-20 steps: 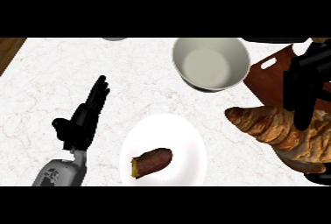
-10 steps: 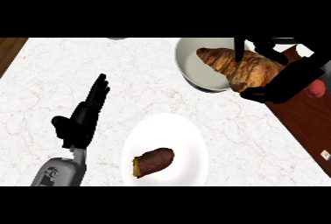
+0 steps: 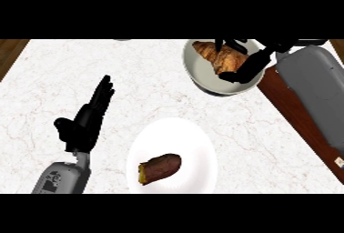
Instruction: Pick the croissant from the plate and place it in the bowl
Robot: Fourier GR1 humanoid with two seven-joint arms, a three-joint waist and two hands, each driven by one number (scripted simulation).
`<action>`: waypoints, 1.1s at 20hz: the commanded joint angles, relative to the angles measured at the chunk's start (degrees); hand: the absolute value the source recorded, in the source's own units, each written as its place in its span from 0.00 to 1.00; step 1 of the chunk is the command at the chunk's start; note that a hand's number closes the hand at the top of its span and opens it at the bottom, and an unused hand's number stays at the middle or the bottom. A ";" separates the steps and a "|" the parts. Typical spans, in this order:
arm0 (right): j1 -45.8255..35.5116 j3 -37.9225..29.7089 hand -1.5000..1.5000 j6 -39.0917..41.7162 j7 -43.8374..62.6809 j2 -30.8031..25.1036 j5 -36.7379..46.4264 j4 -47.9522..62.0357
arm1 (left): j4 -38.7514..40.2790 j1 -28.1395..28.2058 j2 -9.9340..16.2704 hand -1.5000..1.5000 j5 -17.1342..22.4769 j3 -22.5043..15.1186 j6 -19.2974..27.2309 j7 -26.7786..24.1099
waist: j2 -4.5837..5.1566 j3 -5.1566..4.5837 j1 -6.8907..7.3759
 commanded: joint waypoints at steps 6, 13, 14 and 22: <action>-6.34 1.07 1.00 1.81 -8.20 5.83 6.54 24.90 | 2.07 1.39 -1.86 0.50 -1.48 -1.26 -0.37 -3.47 | 0.44 -0.01 0.70; -9.36 0.55 0.00 12.00 -19.18 6.47 5.59 32.47 | 3.32 -2.86 -1.91 0.50 -1.31 0.61 -0.12 -1.95 | 0.81 0.05 0.78; -8.66 0.21 0.00 11.11 -19.35 8.29 5.13 32.74 | 0.33 -0.69 -0.65 0.50 -0.28 0.64 -1.21 0.30 | 0.50 0.07 1.09; -12.38 -9.20 0.00 17.77 -19.20 4.91 -4.98 36.37 | 0.63 -0.09 -2.33 0.50 -1.64 -0.67 -0.28 -0.61 | 0.43 0.09 0.89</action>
